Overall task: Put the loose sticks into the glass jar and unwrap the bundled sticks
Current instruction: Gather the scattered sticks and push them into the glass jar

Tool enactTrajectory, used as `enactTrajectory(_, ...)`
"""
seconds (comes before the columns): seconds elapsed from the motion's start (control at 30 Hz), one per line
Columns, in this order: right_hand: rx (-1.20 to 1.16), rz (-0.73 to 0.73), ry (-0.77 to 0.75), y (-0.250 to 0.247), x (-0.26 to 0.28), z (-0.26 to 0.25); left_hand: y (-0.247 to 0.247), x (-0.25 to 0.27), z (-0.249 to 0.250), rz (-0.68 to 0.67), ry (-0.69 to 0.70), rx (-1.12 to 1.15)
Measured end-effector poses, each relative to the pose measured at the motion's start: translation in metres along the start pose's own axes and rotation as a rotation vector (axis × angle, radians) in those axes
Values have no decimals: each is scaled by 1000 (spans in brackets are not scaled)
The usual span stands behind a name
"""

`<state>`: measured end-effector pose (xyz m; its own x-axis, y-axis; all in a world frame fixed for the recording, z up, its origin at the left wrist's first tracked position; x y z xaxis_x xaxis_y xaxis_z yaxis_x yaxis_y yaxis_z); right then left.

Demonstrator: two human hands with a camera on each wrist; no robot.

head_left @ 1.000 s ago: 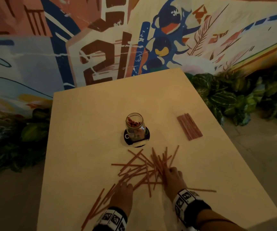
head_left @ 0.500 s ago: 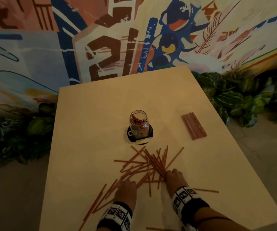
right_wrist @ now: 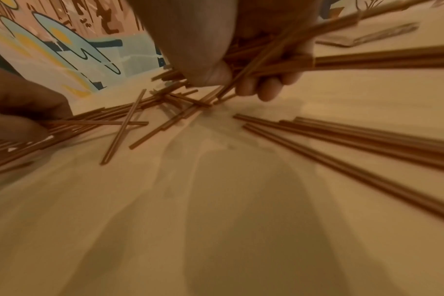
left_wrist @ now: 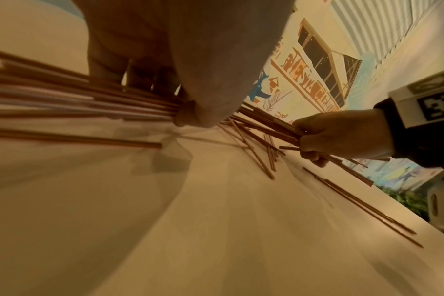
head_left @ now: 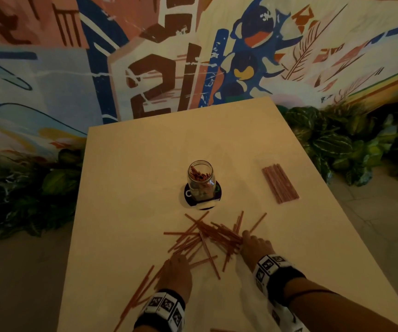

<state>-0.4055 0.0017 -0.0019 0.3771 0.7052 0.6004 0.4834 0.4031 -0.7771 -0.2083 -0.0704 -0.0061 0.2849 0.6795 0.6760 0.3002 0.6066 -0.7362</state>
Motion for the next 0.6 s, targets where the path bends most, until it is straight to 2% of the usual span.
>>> enactTrajectory(0.17, 1, -27, -45, -7, 3, -1, -8, 1, -16, -59, -62, 53)
enactTrajectory(0.6, 247, -85, -23, -35, 15, 30, -18, 18, -95, -140, -135, 55)
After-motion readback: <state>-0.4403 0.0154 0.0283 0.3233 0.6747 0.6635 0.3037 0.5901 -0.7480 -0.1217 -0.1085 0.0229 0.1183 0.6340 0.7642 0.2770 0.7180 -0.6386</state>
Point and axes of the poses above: each hand's wrist, its own x-axis away from the middle knuckle, its own y-axis out of the palm, z = x × y, the point moved 8 cm from there along -x, towards the middle knuckle, and after that the axes turned 3 degrees about -y, right-handed, at the moved point
